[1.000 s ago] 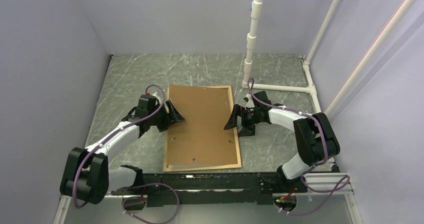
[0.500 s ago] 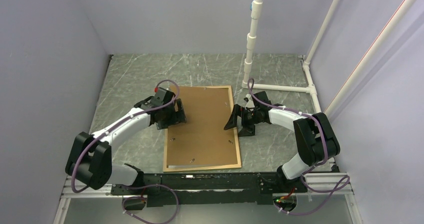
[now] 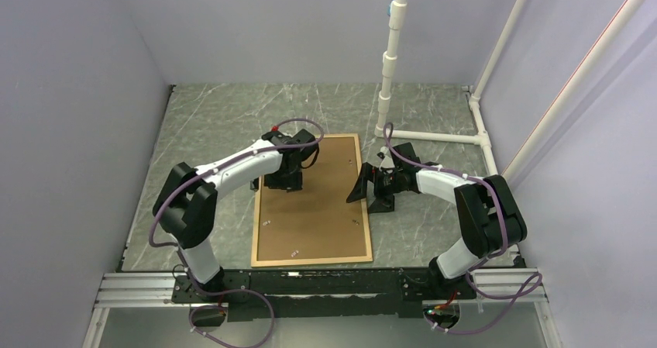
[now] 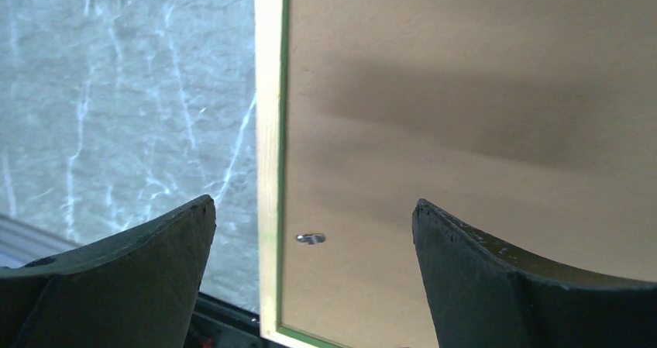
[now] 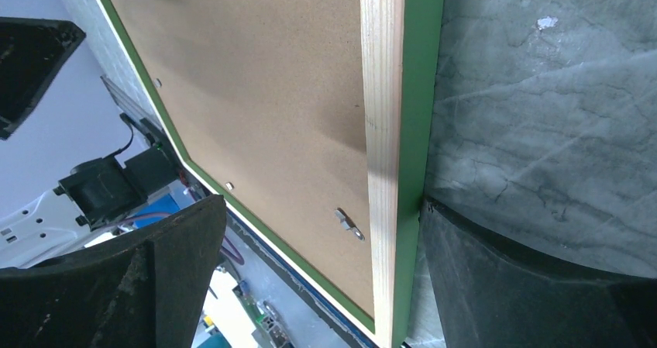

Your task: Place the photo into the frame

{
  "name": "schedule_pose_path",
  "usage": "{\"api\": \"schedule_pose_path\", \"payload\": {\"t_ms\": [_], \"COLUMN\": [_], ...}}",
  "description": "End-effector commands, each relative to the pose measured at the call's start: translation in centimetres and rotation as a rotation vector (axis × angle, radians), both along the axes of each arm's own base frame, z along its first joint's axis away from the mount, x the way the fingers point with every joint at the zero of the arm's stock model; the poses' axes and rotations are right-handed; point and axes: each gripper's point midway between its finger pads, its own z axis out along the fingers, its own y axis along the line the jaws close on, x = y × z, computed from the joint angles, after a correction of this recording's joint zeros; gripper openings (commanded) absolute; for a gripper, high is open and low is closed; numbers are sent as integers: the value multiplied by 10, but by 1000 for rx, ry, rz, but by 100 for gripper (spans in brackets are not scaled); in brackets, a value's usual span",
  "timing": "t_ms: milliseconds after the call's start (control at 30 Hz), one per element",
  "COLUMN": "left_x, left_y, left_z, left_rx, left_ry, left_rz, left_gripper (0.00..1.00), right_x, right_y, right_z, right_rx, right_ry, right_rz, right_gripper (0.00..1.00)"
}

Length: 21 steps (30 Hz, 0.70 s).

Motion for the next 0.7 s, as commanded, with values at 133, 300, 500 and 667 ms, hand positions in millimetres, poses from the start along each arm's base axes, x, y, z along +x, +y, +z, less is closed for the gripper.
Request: {"api": "schedule_pose_path", "payload": {"t_ms": [133,300,500,667], "left_x": [-6,-1,-10,-21], "left_y": [13,-1,1,14], "left_z": [11,9,-2,-15], "left_rx": [8,-229,-450,-523], "left_ry": [-45,-101,-109,-95], "left_rz": [-13,-48,-60,-31], "left_gripper": [99,99,99,99], "right_x": [-4,-4,-9,-20], "right_y": [-3,-8,-18,-22], "right_z": [1,-2,-4,-7], "right_rx": [-26,-59,-126,-197], "right_ry": [-23,-34,-55,-68], "right_rz": [17,20,28,59], "right_gripper": [97,97,97,97]}}
